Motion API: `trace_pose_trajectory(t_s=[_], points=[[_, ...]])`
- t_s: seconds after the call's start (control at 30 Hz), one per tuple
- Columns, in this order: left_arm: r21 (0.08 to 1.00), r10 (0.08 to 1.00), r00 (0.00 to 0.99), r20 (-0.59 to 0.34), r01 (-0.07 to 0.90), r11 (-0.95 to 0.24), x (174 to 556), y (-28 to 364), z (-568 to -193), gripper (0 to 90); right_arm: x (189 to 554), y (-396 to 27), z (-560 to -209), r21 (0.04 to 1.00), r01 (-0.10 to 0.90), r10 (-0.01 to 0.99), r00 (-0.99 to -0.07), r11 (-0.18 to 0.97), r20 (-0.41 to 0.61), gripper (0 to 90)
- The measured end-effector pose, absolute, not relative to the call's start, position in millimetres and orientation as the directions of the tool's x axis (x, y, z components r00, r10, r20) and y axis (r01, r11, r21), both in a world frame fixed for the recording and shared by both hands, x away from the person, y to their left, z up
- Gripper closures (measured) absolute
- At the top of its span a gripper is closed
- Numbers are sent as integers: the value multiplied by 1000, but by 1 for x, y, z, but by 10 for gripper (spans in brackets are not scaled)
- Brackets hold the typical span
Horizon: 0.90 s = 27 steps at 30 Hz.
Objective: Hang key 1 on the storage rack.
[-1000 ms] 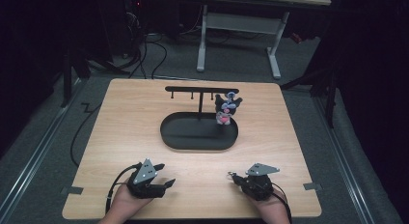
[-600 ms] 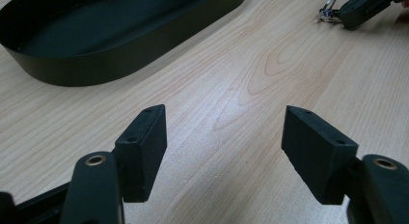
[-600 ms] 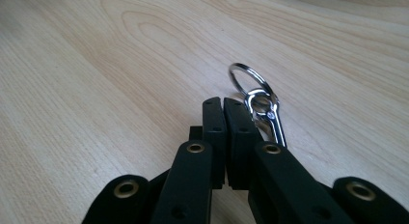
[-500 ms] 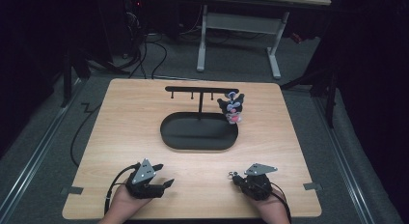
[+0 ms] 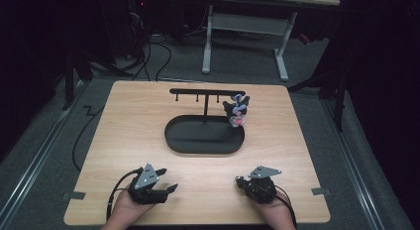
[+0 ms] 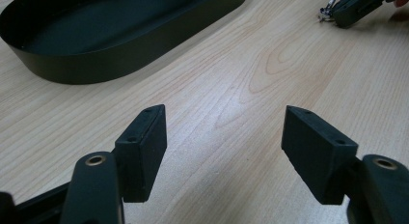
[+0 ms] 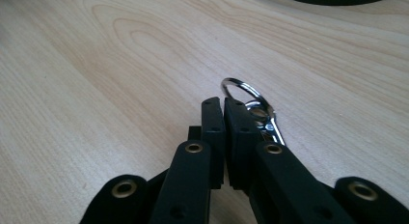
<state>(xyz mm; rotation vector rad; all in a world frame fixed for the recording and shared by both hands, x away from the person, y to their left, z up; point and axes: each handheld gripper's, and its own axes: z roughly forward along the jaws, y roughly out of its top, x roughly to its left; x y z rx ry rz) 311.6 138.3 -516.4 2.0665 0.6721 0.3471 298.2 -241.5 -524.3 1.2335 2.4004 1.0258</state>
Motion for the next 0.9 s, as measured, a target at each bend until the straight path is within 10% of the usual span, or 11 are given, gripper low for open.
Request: trace_pose_trajectory(t_s=[0.9], points=[[836, 600, 799, -23, 345, -427, 314, 144, -516, 333, 296, -282, -498, 556, 684, 811, -585, 472, 31, 742]])
